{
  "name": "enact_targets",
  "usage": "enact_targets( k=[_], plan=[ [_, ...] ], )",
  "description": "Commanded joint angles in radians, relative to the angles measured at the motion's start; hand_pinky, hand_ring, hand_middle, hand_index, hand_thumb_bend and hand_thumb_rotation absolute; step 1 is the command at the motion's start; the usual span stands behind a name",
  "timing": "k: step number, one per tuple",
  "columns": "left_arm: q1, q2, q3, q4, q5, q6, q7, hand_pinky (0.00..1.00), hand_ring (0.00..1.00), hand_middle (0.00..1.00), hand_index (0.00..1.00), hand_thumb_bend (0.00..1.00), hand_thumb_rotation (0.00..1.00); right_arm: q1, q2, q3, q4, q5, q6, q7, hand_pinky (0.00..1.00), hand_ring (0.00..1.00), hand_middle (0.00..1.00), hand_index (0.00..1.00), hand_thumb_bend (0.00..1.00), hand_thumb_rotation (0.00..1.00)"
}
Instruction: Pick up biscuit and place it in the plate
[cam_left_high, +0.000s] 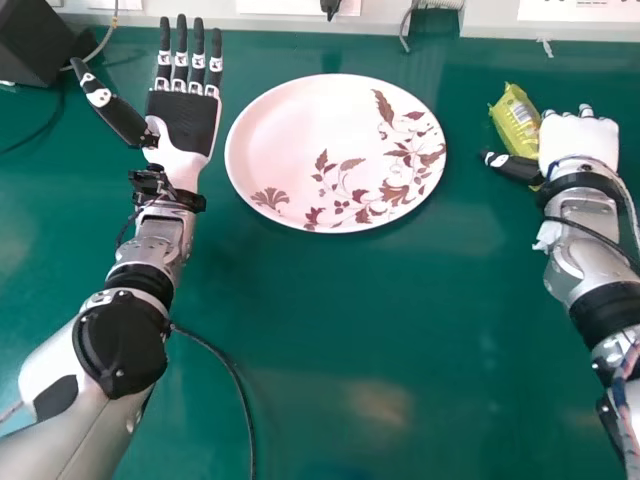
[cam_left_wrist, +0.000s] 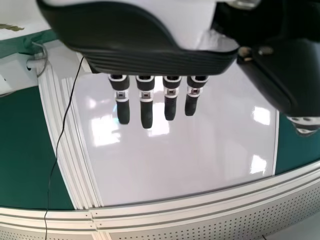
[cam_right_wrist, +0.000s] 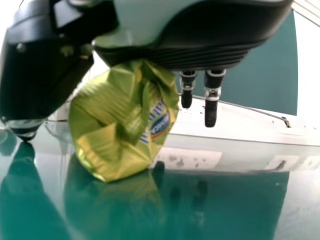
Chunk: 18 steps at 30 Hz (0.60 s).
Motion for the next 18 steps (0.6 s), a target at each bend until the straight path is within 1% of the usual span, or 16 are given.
enact_targets(
  k=[1, 10, 15, 18],
  plan=[
    [0.013, 0.007, 0.006, -0.007, -0.005, 0.008, -0.013, 0.86, 0.9, 0.98, 1.0, 1.0, 0.39, 0.013, -0.009, 0.009, 0.018, 0.012, -0.013, 0.02, 0.78, 0.74, 0.83, 0.89, 1.0, 0.4],
    [0.012, 0.009, 0.01, -0.006, -0.009, 0.021, -0.014, 0.87, 0.91, 0.99, 1.0, 1.0, 0.39, 0.017, -0.017, 0.009, 0.009, 0.014, -0.028, 0.03, 0.72, 0.73, 0.82, 0.88, 1.0, 0.39],
    [0.012, 0.012, 0.016, -0.006, -0.015, 0.041, -0.006, 0.88, 0.91, 0.99, 1.0, 1.0, 0.4, 0.022, -0.02, 0.006, 0.003, 0.017, -0.033, 0.03, 0.64, 0.67, 0.81, 0.87, 1.0, 0.35],
    [0.01, 0.013, 0.016, -0.006, -0.01, 0.04, 0.005, 0.87, 0.91, 0.99, 1.0, 1.0, 0.41, 0.024, -0.024, 0.004, -0.003, 0.017, -0.035, 0.031, 0.6, 0.62, 0.77, 0.85, 1.0, 0.33]
  ],
)
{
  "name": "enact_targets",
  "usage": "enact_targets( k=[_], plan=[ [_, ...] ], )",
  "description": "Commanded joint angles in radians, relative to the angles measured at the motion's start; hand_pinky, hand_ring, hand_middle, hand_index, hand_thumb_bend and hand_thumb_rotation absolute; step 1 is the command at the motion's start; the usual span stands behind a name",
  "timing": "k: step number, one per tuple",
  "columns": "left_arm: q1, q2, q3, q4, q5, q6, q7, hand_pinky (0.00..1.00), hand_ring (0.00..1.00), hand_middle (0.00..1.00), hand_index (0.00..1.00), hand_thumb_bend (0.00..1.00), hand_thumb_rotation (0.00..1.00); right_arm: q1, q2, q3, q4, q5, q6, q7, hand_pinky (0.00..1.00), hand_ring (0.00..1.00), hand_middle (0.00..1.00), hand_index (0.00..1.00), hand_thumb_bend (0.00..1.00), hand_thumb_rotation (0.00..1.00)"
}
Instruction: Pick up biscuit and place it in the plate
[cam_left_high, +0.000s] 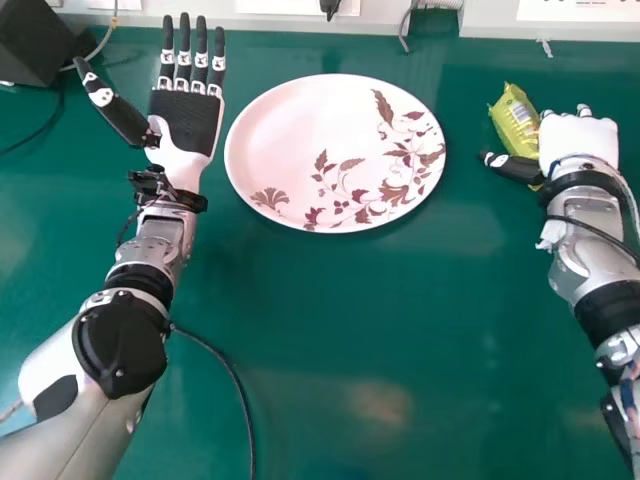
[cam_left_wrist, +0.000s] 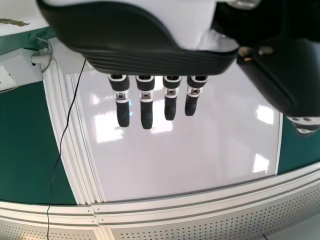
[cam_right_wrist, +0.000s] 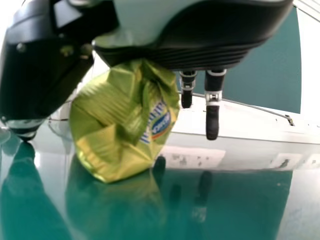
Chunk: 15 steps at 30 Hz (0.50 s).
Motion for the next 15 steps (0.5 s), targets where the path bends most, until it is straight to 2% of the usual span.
enact_targets(
  k=[1, 5, 10, 15],
  plan=[
    [0.01, 0.012, 0.008, -0.006, -0.008, 0.002, 0.012, 0.88, 0.91, 0.99, 1.0, 1.0, 0.41, 0.026, -0.012, 0.003, 0.0, 0.015, -0.01, 0.013, 0.58, 0.61, 0.77, 0.84, 1.0, 0.32],
    [0.008, 0.013, 0.026, -0.004, -0.026, 0.036, 0.014, 0.88, 0.91, 0.99, 1.0, 1.0, 0.4, 0.024, -0.014, -0.004, 0.005, 0.023, -0.015, 0.003, 0.55, 0.56, 0.76, 0.83, 0.96, 0.25],
    [0.006, 0.008, 0.05, -0.003, -0.057, 0.066, 0.013, 0.9, 0.92, 1.0, 1.0, 1.0, 0.42, 0.024, -0.024, -0.001, -0.012, 0.022, -0.011, 0.015, 0.51, 0.54, 0.8, 0.84, 0.95, 0.1],
    [0.003, 0.006, 0.071, 0.0, -0.075, 0.093, 0.008, 0.93, 0.92, 1.0, 1.0, 1.0, 0.42, 0.027, -0.03, -0.003, -0.028, 0.022, -0.01, 0.019, 0.49, 0.52, 0.75, 0.87, 0.95, 0.0]
  ],
)
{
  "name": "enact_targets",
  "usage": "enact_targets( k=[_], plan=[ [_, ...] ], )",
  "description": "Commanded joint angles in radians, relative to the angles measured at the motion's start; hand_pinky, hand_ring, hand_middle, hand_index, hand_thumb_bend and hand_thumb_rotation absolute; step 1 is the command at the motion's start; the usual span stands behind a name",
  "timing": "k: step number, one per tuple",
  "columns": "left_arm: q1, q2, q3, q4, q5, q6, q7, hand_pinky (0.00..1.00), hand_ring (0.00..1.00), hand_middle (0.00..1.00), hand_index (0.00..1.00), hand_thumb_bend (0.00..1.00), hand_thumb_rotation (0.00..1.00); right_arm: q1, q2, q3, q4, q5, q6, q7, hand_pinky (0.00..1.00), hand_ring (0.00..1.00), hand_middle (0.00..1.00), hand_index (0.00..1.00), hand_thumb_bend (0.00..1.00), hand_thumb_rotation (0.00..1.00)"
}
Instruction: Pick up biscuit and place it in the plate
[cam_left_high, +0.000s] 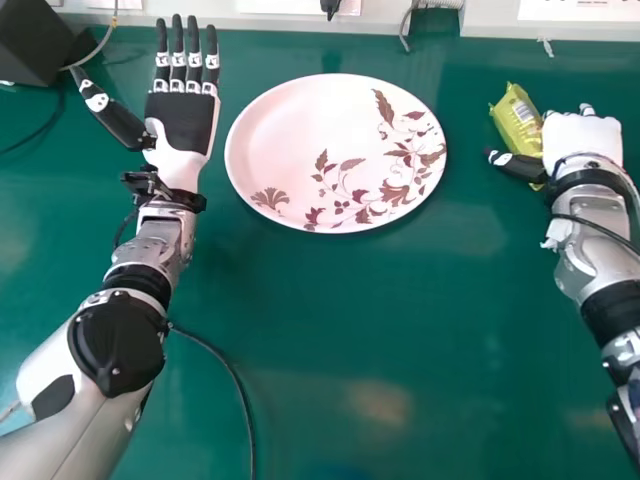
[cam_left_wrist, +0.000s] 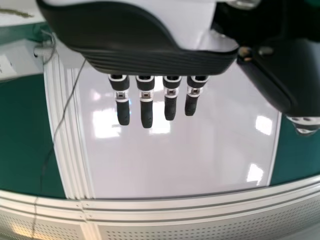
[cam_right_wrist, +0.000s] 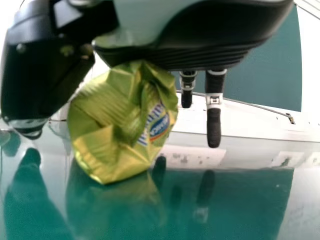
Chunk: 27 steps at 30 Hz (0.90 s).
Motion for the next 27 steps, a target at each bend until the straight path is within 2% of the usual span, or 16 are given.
enact_targets(
  k=[1, 6, 10, 11, 12, 14, 17, 21, 27],
  plan=[
    [0.002, 0.003, 0.015, 0.0, -0.018, 0.014, 0.004, 0.93, 0.92, 1.0, 1.0, 1.0, 0.42, 0.024, -0.015, -0.001, -0.017, 0.007, 0.004, 0.009, 0.49, 0.52, 0.73, 0.85, 0.96, 0.0],
    [0.0, 0.008, 0.026, 0.001, -0.031, 0.034, 0.047, 0.95, 0.92, 1.0, 1.0, 1.0, 0.4, 0.034, -0.023, -0.007, -0.041, 0.013, -0.004, 0.011, 0.37, 0.44, 0.61, 0.75, 0.98, 0.0],
    [-0.001, 0.009, 0.044, 0.003, -0.047, 0.054, 0.08, 0.9, 0.91, 0.99, 1.0, 1.0, 0.42, 0.037, -0.026, -0.003, -0.052, 0.003, 0.002, 0.005, 0.28, 0.39, 0.55, 0.66, 0.98, 0.0],
    [-0.002, 0.01, 0.053, 0.004, -0.056, 0.07, 0.086, 0.91, 0.91, 0.99, 1.0, 1.0, 0.42, 0.039, -0.026, -0.005, -0.057, 0.005, 0.002, 0.004, 0.27, 0.42, 0.55, 0.66, 0.74, 0.0],
    [-0.002, 0.009, 0.059, 0.004, -0.063, 0.081, 0.089, 0.92, 0.91, 0.99, 1.0, 1.0, 0.42, 0.04, -0.028, -0.006, -0.061, 0.006, 0.003, 0.01, 0.25, 0.44, 0.52, 0.65, 0.63, 0.0],
    [-0.002, 0.012, 0.061, 0.004, -0.071, 0.103, 0.097, 0.92, 0.92, 0.99, 1.0, 1.0, 0.41, 0.04, -0.027, -0.007, -0.06, 0.006, 0.004, 0.005, 0.24, 0.42, 0.52, 0.64, 0.53, 0.0],
    [-0.002, 0.013, 0.062, 0.002, -0.076, 0.11, 0.108, 0.9, 0.91, 0.99, 1.0, 1.0, 0.42, 0.039, -0.027, -0.005, -0.067, 0.001, 0.012, 0.006, 0.19, 0.42, 0.52, 0.6, 0.51, 0.0],
    [-0.003, 0.011, 0.047, -0.002, -0.057, 0.07, 0.109, 0.93, 0.91, 0.99, 1.0, 1.0, 0.42, 0.042, -0.028, -0.007, -0.079, 0.002, 0.017, 0.014, 0.15, 0.41, 0.52, 0.58, 0.5, 0.0],
    [-0.002, 0.013, 0.044, -0.001, -0.056, 0.068, 0.097, 0.93, 0.91, 0.99, 1.0, 1.0, 0.42, 0.045, -0.028, -0.014, -0.085, 0.006, 0.015, 0.009, 0.16, 0.41, 0.52, 0.5, 0.5, 0.0]
  ],
)
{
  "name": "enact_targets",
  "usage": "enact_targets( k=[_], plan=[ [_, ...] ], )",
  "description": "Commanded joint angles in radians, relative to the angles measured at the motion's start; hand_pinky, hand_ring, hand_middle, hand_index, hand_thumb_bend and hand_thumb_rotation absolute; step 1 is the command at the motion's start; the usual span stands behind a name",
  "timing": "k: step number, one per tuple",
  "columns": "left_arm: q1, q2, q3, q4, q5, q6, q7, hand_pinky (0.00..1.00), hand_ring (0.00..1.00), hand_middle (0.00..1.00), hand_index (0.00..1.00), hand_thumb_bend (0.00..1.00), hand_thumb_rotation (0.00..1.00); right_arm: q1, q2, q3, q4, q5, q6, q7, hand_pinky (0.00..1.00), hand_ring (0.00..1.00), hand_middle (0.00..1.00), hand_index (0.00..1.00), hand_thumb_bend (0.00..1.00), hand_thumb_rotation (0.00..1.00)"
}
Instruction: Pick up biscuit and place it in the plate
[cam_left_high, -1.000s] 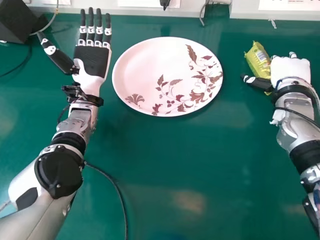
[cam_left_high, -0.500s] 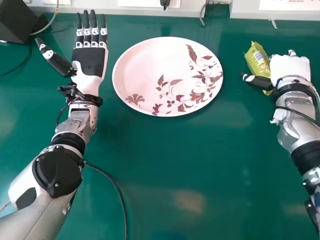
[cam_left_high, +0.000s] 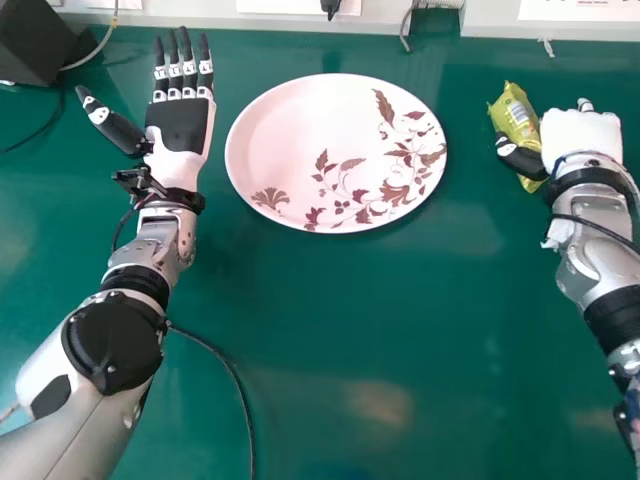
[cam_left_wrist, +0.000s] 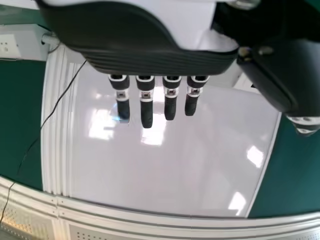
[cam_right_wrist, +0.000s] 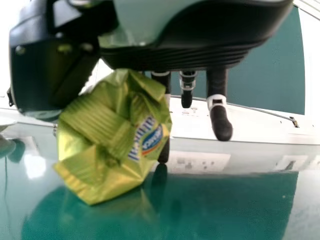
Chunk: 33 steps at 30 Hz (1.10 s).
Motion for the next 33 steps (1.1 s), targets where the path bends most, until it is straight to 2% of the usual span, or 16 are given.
enact_targets(
  k=[1, 2, 6, 11, 20, 25, 33],
  plan=[
    [-0.002, 0.01, -0.005, -0.003, 0.002, -0.006, -0.003, 0.93, 0.91, 0.99, 1.0, 1.0, 0.42, 0.017, -0.015, -0.005, -0.013, 0.003, 0.0, -0.001, 0.16, 0.38, 0.49, 0.53, 0.5, 0.0],
    [-0.003, 0.011, -0.006, -0.004, 0.003, -0.004, -0.006, 0.93, 0.91, 0.99, 1.0, 1.0, 0.42, 0.018, -0.016, -0.005, -0.017, 0.001, 0.003, 0.002, 0.15, 0.34, 0.45, 0.53, 0.5, 0.0],
    [-0.001, 0.014, -0.011, -0.004, 0.006, 0.007, -0.013, 0.95, 0.92, 0.99, 1.0, 1.0, 0.43, 0.023, -0.018, -0.009, -0.035, 0.0, 0.011, 0.012, 0.16, 0.31, 0.42, 0.53, 0.51, 0.0],
    [0.002, 0.019, -0.015, -0.002, 0.013, 0.007, -0.013, 0.91, 0.91, 0.99, 1.0, 1.0, 0.43, 0.03, -0.025, -0.009, -0.043, -0.004, 0.011, 0.012, 0.16, 0.31, 0.41, 0.52, 0.52, 0.0],
    [0.001, 0.016, -0.014, -0.002, 0.014, 0.0, -0.026, 0.91, 0.91, 0.99, 1.0, 1.0, 0.44, 0.031, -0.033, -0.011, -0.066, -0.011, 0.024, 0.024, 0.17, 0.31, 0.42, 0.52, 0.51, 0.0],
    [0.0, 0.017, -0.011, -0.002, 0.012, -0.001, -0.013, 0.94, 0.92, 1.0, 1.0, 1.0, 0.44, 0.045, -0.046, -0.032, -0.132, -0.005, 0.043, 0.046, 0.16, 0.31, 0.42, 0.52, 0.51, 0.0],
    [-0.001, 0.016, -0.015, -0.002, 0.017, -0.012, -0.013, 0.92, 0.93, 1.0, 1.0, 1.0, 0.46, 0.069, -0.071, -0.062, -0.255, -0.019, 0.1, 0.108, 0.15, 0.3, 0.41, 0.52, 0.51, 0.0]
  ],
)
